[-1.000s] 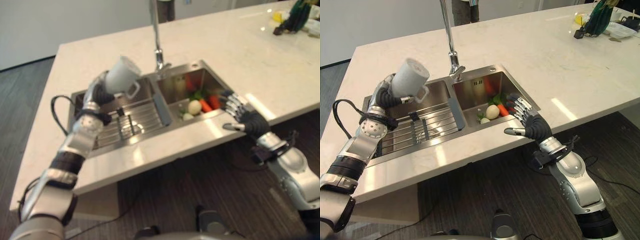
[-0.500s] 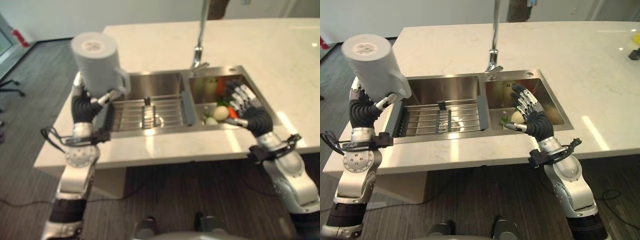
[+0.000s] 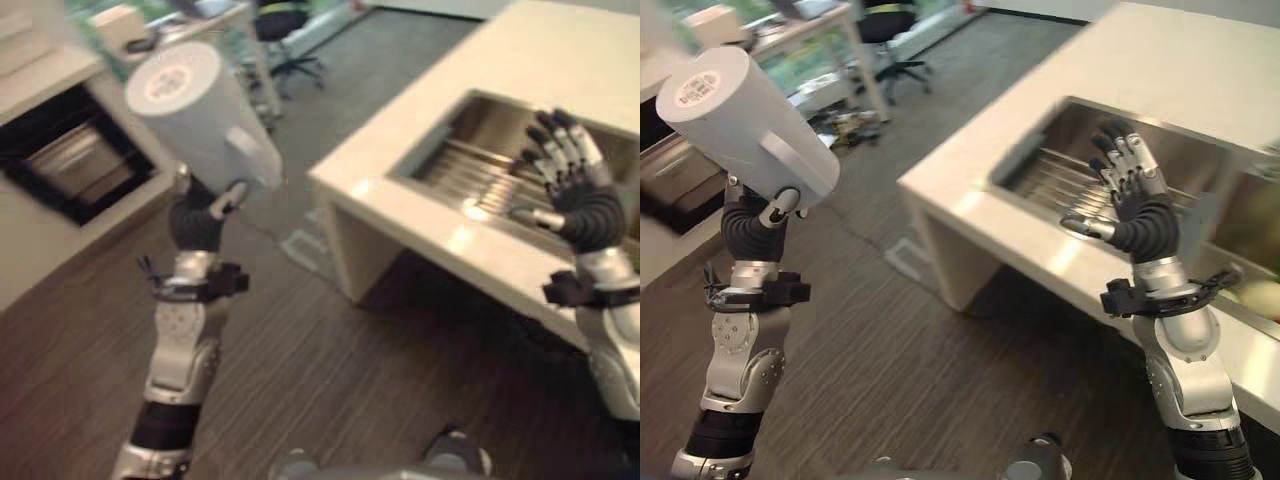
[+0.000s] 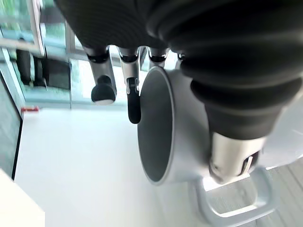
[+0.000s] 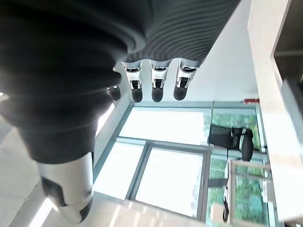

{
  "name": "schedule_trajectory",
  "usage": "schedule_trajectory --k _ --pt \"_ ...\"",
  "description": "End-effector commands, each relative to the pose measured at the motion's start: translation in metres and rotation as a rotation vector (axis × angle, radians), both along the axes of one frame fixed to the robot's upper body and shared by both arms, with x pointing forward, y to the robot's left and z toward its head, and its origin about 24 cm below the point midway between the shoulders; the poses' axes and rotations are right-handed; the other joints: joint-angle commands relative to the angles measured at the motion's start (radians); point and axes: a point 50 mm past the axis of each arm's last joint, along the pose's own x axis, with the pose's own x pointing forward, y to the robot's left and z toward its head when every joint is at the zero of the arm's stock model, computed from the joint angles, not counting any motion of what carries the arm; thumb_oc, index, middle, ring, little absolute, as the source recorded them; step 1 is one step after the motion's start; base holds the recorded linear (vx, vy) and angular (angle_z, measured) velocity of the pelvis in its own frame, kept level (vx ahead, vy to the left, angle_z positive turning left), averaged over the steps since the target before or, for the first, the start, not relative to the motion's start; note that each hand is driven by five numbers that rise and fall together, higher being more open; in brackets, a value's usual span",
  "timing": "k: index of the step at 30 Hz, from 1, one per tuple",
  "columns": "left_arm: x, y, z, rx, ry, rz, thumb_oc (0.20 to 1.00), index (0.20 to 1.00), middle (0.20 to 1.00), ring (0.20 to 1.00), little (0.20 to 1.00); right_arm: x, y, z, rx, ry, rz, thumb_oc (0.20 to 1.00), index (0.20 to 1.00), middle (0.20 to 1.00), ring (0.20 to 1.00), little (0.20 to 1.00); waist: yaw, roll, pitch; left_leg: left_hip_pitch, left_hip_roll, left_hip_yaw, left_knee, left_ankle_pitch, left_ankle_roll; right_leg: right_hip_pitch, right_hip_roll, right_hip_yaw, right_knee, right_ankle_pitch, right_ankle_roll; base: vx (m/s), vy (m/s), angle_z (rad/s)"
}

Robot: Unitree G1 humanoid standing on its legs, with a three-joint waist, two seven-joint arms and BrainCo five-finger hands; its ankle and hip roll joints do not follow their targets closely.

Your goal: Place the dishes in the dishwasher.

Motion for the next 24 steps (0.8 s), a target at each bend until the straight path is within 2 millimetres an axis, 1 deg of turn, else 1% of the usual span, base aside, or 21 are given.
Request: schedule_trajectory --k 1,2,3,4,5,6,7,8,9,10,12,14,17,20,24 --pt "-0.016 0.014 0.028 0.043 -0.153 -0.002 0.2 0.2 0.2 0.2 0.2 -0.003 0.009 0.011 0.035 -0.108 0.03 1.0 1.0 1.0 1.0 1.0 -0.022 0.008 -0.04 0.043 0.078 -0.145 0.017 -0.032 -0.083 -0.009 0.061 0.017 -0.073 0.126 0.114 0.0 0.311 1.03" --pt "-0.016 0.013 0.029 0.052 -0.155 -0.007 0.2 0.2 0.2 0.2 0.2 -0.004 0.011 0.009 0.046 -0.107 0.024 1.0 1.0 1.0 1.0 1.0 -0.006 0.005 -0.037 0.029 0.047 -0.174 0.017 -0.046 -0.068 -0.007 0.039 0.018 -0.073 0.167 0.121 0.01 0.413 0.92" --pt "-0.017 0.012 0.031 0.062 -0.16 -0.01 0.2 0.2 0.2 0.2 0.2 -0.007 0.013 0.005 0.051 -0.106 0.02 1.0 1.0 1.0 1.0 1.0 0.006 0.0 -0.034 0.019 0.014 -0.21 0.017 -0.062 -0.048 -0.001 0.023 0.018 -0.073 0.19 0.123 0.02 0.517 0.74" --pt "-0.017 0.01 0.035 0.07 -0.169 -0.014 0.2 0.2 0.2 0.2 0.2 -0.009 0.015 0.002 0.06 -0.105 0.011 1.0 1.0 1.0 1.0 1.0 0.017 -0.005 -0.027 0.009 -0.023 -0.256 0.017 -0.076 -0.026 0.002 0.014 0.036 -0.073 0.206 0.124 0.03 0.516 0.96" --pt "-0.016 0.007 0.038 0.074 -0.172 -0.029 0.2 0.2 0.2 0.2 0.2 -0.01 0.015 0.001 0.077 -0.107 -0.006 1.0 1.0 1.0 1.0 1.0 0.01 -0.01 -0.025 -0.002 -0.054 -0.307 0.017 -0.086 -0.004 -0.007 0.045 0.097 -0.073 0.182 0.118 0.05 0.427 1.31" --pt "-0.008 -0.002 0.039 0.088 -0.164 -0.096 0.2 0.2 0.2 0.2 0.2 -0.013 0.008 -0.002 0.1 -0.098 -0.058 1.0 1.0 1.0 1.0 1.0 -0.038 -0.021 -0.036 -0.047 -0.103 -0.402 0.017 -0.068 0.036 -0.051 0.165 0.289 -0.073 0.096 0.065 0.1 0.226 1.63" --pt "-0.005 -0.006 0.038 0.091 -0.157 -0.108 0.2 0.2 0.2 0.2 0.2 -0.015 0.006 -0.003 0.1 -0.088 -0.061 1.0 1.0 1.0 1.0 1.0 -0.056 -0.02 -0.044 -0.058 -0.111 -0.434 0.017 -0.066 0.043 -0.055 0.223 0.366 -0.073 0.043 0.051 0.13 0.121 2.09" --pt "-0.004 -0.009 0.037 0.097 -0.156 -0.104 0.2 0.2 0.2 0.2 0.2 -0.017 0.004 -0.003 0.096 -0.078 -0.052 1.0 1.0 1.0 1.0 1.0 -0.071 -0.022 -0.052 -0.067 -0.116 -0.454 0.017 -0.062 0.047 -0.056 0.268 0.42 -0.073 0.002 0.043 0.15 0.049 2.8" --pt "-0.003 -0.015 0.035 0.108 -0.158 -0.08 0.2 0.2 0.2 0.2 0.2 -0.02 0.004 -0.004 0.091 -0.066 -0.019 1.0 1.0 1.0 1.0 1.0 -0.081 -0.035 -0.063 -0.082 -0.12 -0.466 0.017 -0.051 0.047 -0.069 0.319 0.467 -0.073 -0.027 0.04 0.11 0.01 2.95" --pt "-0.003 -0.016 0.035 0.11 -0.158 -0.075 0.2 0.2 0.2 0.2 0.2 -0.019 0.004 -0.004 0.095 -0.064 -0.006 1.0 1.0 1.0 1.0 1.0 -0.08 -0.039 -0.063 -0.082 -0.118 -0.463 0.017 -0.05 0.047 -0.072 0.327 0.469 -0.073 -0.032 0.043 0.1 -0.062 1.98" --pt "-0.004 -0.016 0.036 0.123 -0.163 -0.06 0.2 0.2 0.2 0.2 0.2 -0.018 0.006 -0.004 0.101 -0.061 0.026 1.0 1.0 1.0 1.0 1.0 -0.067 -0.045 -0.062 -0.085 -0.111 -0.459 0.017 -0.048 0.048 -0.068 0.333 0.461 -0.073 -0.039 0.046 0.05 -0.143 0.42" --pt "-0.007 -0.01 0.041 0.147 -0.182 -0.03 0.2 0.2 0.2 0.2 0.2 -0.013 0.016 0.004 0.099 -0.08 0.068 1.0 1.0 1.0 1.0 1.0 -0.021 -0.053 -0.054 -0.09 -0.091 -0.456 0.017 -0.036 0.04 -0.049 0.328 0.418 -0.073 -0.054 0.047 0.01 -0.282 0.05" --pt "-0.01 -0.006 0.041 0.135 -0.19 -0.02 0.2 0.2 0.2 0.2 0.2 -0.008 0.022 0.008 0.108 -0.092 0.083 1.0 1.0 1.0 1.0 1.0 -0.001 -0.05 -0.055 -0.093 -0.076 -0.451 0.017 -0.034 0.032 -0.046 0.329 0.401 -0.073 -0.066 0.041 0.0 -0.169 -0.02" --pt "-0.011 -0.005 0.04 0.126 -0.185 -0.012 0.2 0.2 0.2 0.2 0.2 -0.006 0.028 0.008 0.099 -0.078 0.095 1.0 1.0 1.0 1.0 1.0 0.009 -0.043 -0.065 -0.093 -0.066 -0.451 0.017 -0.032 0.026 -0.036 0.339 0.395 -0.073 -0.083 0.027 0.03 -0.117 -0.05" --pt "-0.013 -0.002 0.039 0.123 -0.182 0.012 0.2 0.2 0.2 0.2 0.2 -0.005 0.029 0.009 0.098 -0.071 0.108 1.0 1.0 1.0 1.0 1.0 0.005 -0.03 -0.069 -0.087 -0.057 -0.45 0.017 -0.029 0.016 -0.027 0.348 0.397 -0.073 -0.096 0.014 0.04 -0.07 -0.03"
